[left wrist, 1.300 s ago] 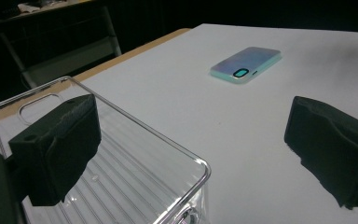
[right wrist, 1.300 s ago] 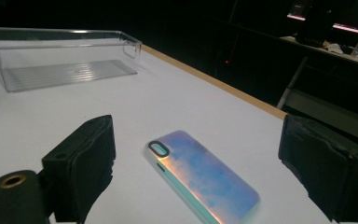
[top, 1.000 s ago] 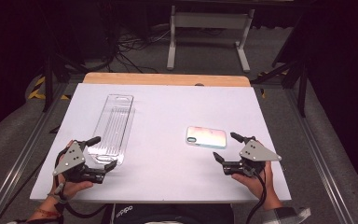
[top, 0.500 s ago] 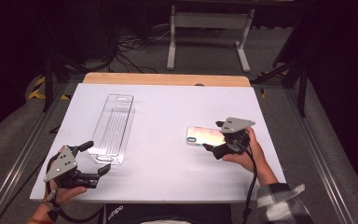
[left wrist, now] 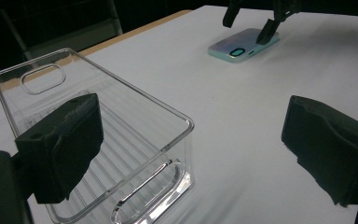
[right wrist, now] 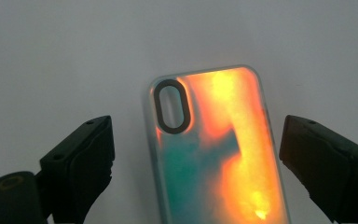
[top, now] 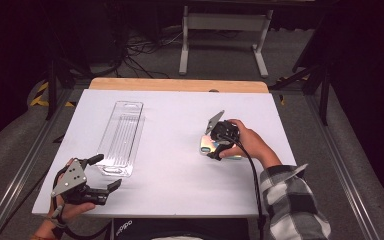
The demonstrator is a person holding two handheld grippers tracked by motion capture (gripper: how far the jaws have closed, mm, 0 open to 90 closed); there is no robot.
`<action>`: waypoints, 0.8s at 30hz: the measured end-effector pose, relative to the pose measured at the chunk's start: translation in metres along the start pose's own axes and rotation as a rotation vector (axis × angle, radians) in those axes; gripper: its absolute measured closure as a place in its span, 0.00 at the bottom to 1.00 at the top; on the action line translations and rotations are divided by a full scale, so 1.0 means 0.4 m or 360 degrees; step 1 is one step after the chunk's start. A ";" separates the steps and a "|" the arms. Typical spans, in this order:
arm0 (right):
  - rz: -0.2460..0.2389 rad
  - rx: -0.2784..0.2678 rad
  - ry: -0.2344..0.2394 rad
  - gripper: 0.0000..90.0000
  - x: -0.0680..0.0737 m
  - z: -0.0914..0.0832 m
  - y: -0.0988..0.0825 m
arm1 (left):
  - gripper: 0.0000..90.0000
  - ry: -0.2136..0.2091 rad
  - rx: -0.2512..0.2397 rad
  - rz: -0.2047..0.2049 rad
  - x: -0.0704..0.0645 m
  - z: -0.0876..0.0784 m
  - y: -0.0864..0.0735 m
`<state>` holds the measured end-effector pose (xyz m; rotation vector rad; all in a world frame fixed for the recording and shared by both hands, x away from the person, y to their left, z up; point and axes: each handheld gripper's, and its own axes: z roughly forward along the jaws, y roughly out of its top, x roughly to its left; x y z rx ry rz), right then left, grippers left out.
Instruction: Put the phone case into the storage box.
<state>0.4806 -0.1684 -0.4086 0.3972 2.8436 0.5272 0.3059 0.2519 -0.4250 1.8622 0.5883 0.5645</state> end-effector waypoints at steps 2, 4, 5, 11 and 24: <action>-0.0014 0.0005 0.0048 0.14 -0.006 0.010 0.011 | 0.07 -0.0009 -0.0010 -0.0010 0.000 0.001 -0.001; -0.0038 0.0037 0.0060 0.14 -0.012 0.027 0.021 | 0.07 -0.0020 0.0000 -0.0011 -0.001 0.001 -0.001; -0.0040 0.0048 0.0074 0.14 -0.015 0.033 0.023 | 0.07 -0.0023 0.0001 -0.0010 -0.002 0.002 -0.002; -0.0096 0.0078 0.0105 0.15 -0.019 0.062 0.031 | 0.07 -0.0031 0.0000 -0.0012 -0.002 0.001 -0.001; -0.0063 0.0097 0.0261 0.15 -0.062 0.093 0.035 | 0.07 -0.0053 -0.0008 -0.0013 -0.007 0.007 -0.002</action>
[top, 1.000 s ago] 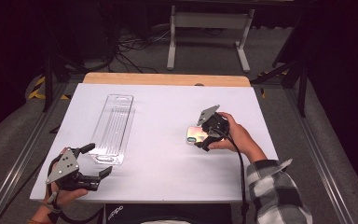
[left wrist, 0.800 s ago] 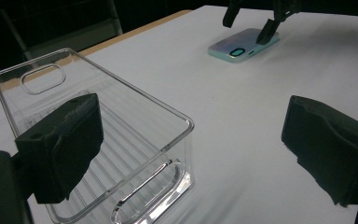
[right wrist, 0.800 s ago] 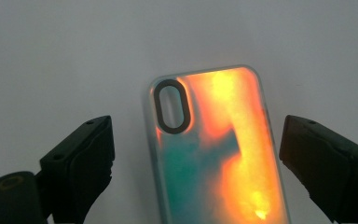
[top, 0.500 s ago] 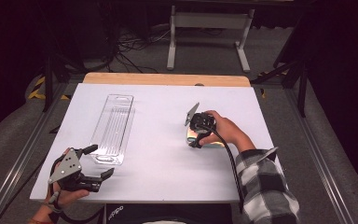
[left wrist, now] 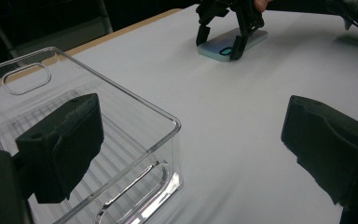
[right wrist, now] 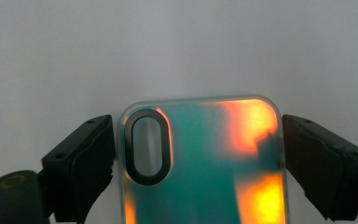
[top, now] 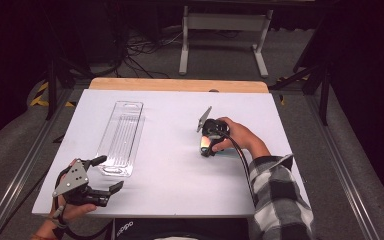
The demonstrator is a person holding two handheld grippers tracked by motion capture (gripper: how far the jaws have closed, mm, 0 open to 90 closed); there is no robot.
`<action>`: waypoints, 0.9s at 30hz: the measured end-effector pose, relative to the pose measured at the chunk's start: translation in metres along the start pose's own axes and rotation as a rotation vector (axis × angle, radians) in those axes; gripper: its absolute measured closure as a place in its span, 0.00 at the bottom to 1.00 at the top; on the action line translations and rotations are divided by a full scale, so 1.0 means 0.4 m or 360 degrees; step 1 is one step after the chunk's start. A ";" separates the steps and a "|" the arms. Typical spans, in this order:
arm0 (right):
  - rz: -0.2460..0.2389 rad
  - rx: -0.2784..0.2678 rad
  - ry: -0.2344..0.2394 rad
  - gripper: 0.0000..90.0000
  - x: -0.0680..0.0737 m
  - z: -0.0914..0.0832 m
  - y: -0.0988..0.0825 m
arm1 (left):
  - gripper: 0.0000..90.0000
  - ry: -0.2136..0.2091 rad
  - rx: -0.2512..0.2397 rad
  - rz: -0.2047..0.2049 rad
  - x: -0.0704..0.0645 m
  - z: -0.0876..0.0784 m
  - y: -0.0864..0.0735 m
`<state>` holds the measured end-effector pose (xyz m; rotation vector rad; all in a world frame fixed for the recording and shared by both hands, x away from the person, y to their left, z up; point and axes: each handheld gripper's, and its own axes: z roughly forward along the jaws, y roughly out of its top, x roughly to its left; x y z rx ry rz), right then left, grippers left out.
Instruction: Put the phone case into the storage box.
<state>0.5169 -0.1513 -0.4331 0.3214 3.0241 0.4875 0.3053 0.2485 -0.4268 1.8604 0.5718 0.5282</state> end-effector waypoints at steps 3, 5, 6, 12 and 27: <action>-0.0019 -0.0008 0.0005 0.19 -0.001 -0.003 0.001 | 0.07 -0.0014 0.0010 -0.0005 -0.002 0.002 -0.001; -0.0038 0.0000 0.0000 0.19 0.004 -0.004 0.003 | 0.07 -0.0013 0.0014 0.0000 -0.003 0.004 -0.002; -0.0049 -0.0004 -0.0003 0.19 0.004 -0.005 0.003 | 0.07 -0.0025 0.0027 0.0001 -0.005 0.004 -0.002; -0.0079 -0.0078 -0.0056 0.19 0.009 -0.028 -0.005 | 0.09 0.0003 0.0030 -0.0001 -0.008 0.010 -0.003; 0.0130 -0.0962 -0.0348 0.20 0.067 -0.204 -0.135 | 0.09 0.0031 0.0011 -0.0012 -0.008 0.008 0.005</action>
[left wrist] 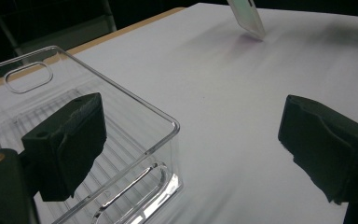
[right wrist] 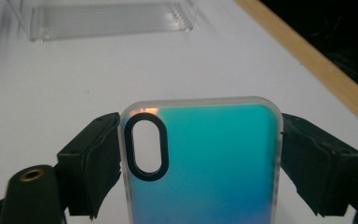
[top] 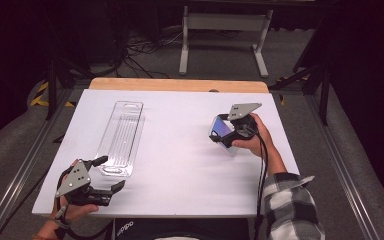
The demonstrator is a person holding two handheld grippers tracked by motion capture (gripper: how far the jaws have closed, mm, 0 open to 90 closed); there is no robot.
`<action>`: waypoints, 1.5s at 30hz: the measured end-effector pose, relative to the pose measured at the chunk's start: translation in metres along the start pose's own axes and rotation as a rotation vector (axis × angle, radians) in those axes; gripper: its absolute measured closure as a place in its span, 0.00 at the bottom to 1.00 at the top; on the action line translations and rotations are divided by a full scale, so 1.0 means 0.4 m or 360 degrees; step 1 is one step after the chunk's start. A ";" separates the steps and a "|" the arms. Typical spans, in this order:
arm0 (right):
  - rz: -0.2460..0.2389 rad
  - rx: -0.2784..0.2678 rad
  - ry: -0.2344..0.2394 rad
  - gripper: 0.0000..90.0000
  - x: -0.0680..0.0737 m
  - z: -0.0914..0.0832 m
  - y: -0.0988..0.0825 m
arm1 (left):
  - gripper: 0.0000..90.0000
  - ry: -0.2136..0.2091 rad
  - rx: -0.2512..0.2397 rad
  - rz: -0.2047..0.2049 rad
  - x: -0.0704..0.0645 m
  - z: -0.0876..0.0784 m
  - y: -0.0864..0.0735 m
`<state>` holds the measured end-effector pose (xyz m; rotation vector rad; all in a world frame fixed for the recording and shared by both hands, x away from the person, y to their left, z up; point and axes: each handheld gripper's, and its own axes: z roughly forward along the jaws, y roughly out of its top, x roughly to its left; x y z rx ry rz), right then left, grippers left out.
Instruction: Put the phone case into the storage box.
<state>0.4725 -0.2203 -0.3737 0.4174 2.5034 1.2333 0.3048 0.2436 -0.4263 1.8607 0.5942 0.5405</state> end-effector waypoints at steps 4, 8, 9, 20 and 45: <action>0.0052 -0.0189 -0.0079 0.20 0.027 -0.037 0.006 | 0.10 0.0024 -0.0014 -0.0011 0.001 0.002 0.003; 0.0122 -0.0345 -0.0170 0.20 0.059 -0.061 0.021 | 0.12 0.0061 -0.0016 -0.0023 0.002 0.003 0.006; 0.0133 -0.0361 -0.0188 0.20 0.065 -0.063 0.023 | 0.13 0.0070 -0.0023 -0.0033 0.003 0.004 0.006; 0.0214 -0.0523 -0.0353 0.20 0.171 -0.069 0.081 | 0.18 0.0064 -0.0043 -0.0060 -0.013 0.031 0.024; 0.0290 -0.0639 -0.0265 0.20 0.344 0.044 0.141 | 0.36 -0.0209 -0.0187 -0.0162 -0.119 0.223 0.153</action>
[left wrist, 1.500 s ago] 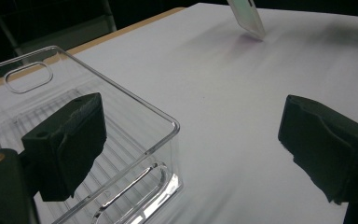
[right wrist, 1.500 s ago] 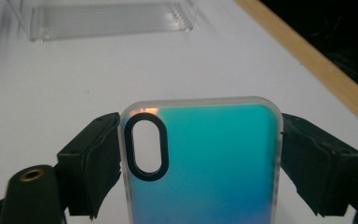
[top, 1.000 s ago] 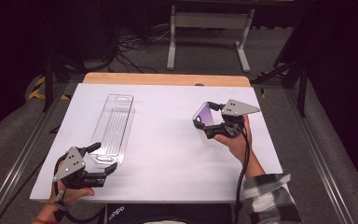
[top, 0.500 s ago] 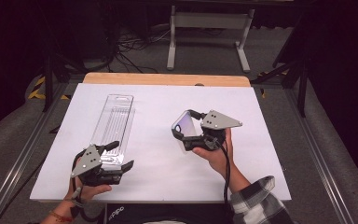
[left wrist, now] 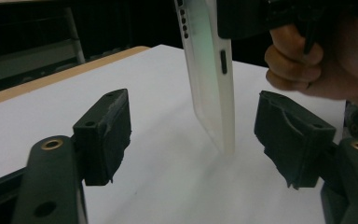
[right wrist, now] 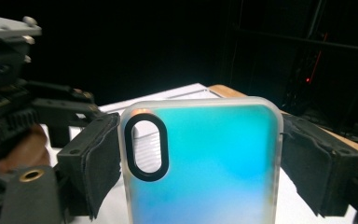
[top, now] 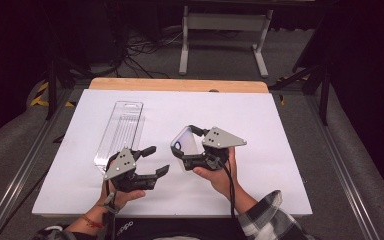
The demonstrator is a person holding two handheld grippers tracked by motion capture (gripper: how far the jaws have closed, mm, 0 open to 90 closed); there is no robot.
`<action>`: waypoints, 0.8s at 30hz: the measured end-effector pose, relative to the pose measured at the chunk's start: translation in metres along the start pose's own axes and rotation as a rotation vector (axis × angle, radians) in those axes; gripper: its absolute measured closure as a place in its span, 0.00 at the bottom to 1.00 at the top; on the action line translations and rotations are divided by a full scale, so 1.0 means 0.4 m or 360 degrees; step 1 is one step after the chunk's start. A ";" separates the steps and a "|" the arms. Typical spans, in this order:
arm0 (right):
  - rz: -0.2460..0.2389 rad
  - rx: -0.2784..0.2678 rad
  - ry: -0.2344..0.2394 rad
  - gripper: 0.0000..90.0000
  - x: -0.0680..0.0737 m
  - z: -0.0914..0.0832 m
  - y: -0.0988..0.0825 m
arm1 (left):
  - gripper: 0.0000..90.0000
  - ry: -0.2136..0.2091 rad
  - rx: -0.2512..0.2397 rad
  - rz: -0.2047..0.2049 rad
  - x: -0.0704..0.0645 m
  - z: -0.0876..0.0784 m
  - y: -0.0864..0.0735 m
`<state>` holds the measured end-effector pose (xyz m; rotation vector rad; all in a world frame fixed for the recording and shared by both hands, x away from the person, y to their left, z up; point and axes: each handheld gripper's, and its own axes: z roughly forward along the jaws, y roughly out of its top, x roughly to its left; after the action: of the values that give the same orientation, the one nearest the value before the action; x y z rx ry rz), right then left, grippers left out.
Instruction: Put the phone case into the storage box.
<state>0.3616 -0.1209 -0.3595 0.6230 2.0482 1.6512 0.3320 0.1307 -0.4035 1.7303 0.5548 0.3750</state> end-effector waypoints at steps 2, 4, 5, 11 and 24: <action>0.0000 -0.0012 -0.0006 0.20 0.012 0.002 -0.003 | 0.42 0.0001 -0.0009 -0.0026 -0.001 0.013 0.002; 0.0006 -0.0029 -0.0030 0.20 0.022 0.004 -0.007 | 0.49 -0.0009 0.0000 -0.0029 -0.003 0.023 0.004; 0.0003 -0.0025 -0.0033 0.20 0.026 0.006 -0.008 | 0.50 -0.0013 -0.0014 -0.0030 -0.005 0.031 0.004; -0.0032 -0.0088 -0.0105 0.20 0.049 0.009 -0.020 | 0.77 -0.0018 -0.0025 0.0004 -0.017 0.042 0.011; -0.0010 -0.0106 -0.0172 0.19 0.064 0.015 -0.026 | 0.90 0.0021 0.0039 0.0098 -0.014 0.035 0.016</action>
<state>0.3438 -0.1032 -0.3723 0.6674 1.9095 1.6385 0.3359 0.1152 -0.4002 1.7725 0.5181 0.4253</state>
